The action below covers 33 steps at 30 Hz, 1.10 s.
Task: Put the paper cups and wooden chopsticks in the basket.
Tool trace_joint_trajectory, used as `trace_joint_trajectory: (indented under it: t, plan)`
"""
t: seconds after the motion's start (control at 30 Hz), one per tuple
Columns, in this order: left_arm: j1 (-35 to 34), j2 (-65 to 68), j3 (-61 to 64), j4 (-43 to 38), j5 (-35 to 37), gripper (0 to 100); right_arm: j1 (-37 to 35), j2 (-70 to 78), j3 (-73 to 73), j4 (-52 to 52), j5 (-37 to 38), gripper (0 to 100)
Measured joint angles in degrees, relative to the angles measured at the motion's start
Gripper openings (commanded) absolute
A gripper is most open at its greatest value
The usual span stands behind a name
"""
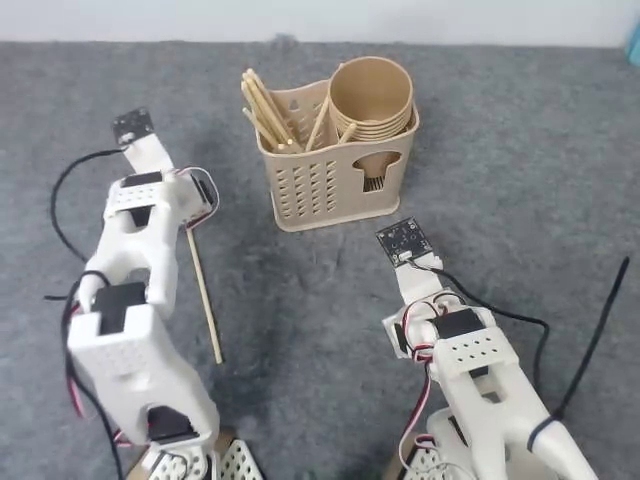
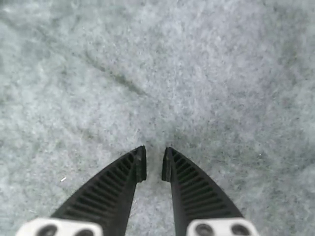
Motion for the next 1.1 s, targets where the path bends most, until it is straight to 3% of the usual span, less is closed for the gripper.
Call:
trace_joint_trajectory:
  t: [0.23,0.33,0.63,0.8,1.1]
  plan:
    - [-0.5,5.9,-9.4,8.1,1.1,13,0.0,0.0,0.0,0.0,0.0,6.9]
    - [-0.5,6.2,-10.7,9.8,1.2,1,0.0,0.0,0.0,0.0,0.0,6.9]
    - [-0.6,4.9,-13.4,18.5,1.0,1,0.0,0.0,0.0,0.0,0.0,6.9]
    - [-0.7,-5.9,-14.4,21.5,1.0,1,0.0,0.0,0.0,0.0,0.0,6.9]
    - [-0.7,-35.5,-18.3,19.8,1.0,1,0.0,0.0,0.0,0.0,0.0,6.9]
